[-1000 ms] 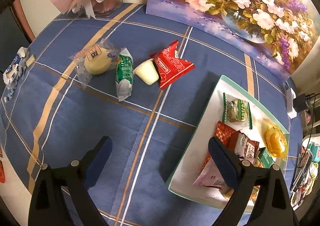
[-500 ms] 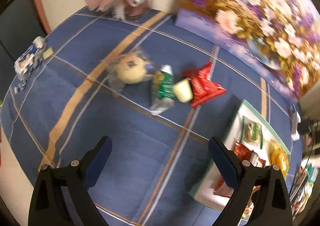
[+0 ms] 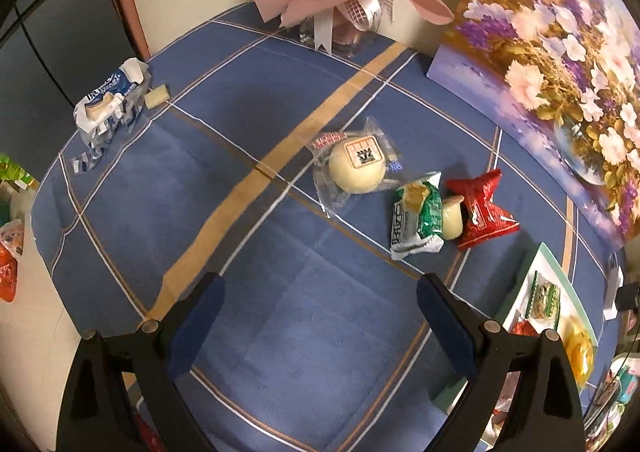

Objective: Organize snacks
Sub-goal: 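Move both tools back toward the remaining snacks beside the tray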

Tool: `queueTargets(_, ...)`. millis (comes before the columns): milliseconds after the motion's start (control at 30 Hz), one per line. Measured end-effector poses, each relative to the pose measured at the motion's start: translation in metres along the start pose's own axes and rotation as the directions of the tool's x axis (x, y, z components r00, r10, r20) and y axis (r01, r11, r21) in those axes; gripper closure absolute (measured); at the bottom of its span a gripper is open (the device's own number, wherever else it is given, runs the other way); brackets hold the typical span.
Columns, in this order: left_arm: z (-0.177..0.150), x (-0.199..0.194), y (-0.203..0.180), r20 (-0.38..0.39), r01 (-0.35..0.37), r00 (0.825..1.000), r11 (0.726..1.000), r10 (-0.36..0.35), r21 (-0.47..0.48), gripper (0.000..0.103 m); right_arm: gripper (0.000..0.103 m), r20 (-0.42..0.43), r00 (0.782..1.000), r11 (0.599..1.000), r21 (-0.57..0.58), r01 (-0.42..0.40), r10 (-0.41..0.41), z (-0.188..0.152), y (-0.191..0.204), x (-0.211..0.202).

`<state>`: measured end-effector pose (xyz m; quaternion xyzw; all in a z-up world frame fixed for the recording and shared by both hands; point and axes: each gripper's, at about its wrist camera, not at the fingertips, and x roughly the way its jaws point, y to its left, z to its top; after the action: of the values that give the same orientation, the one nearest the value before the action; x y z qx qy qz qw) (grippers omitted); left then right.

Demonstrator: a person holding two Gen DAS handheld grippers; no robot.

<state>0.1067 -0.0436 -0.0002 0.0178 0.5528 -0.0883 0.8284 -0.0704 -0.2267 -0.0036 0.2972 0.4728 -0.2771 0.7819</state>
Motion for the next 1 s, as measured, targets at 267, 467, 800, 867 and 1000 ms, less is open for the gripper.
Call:
queueTargets(267, 0.006, 0.004, 0.003, -0.003, 0.011, 1.0, 1.0, -0.011, -0.014, 0.006, 0.0, 0.019, 1.0, 1.0, 0.03, -0.006, 0.005, 0.005, 0.0, 0.002)
queueTargets(467, 0.015, 0.01, 0.006, -0.012, 0.037, 0.999, 0.999, -0.038, -0.019, 0.006, 0.0, 0.0, 0.999, 0.996, 0.085, -0.035, 0.035, 0.011, 0.0, 0.013)
queueTargets(800, 0.039, 0.022, 0.025, -0.022, 0.063, 0.998, 0.997, -0.064, -0.045, 0.006, 0.0, 0.03, 0.996, 0.996, 0.021, -0.087, 0.086, 0.03, 0.041, 0.02)
queueTargets(867, 0.044, 0.026, 0.029, -0.024, 0.067, 0.997, 0.996, -0.068, -0.056, 0.006, 0.0, 0.028, 0.993, 0.994, 0.008, -0.113, 0.112, 0.033, 0.051, 0.024)
queueTargets(1000, 0.055, 0.035, 0.035, -0.023, 0.081, 0.996, 0.993, -0.083, -0.081, 0.006, 0.0, 0.028, 0.99, 0.99, -0.033, -0.137, 0.138, 0.037, 0.072, 0.033)
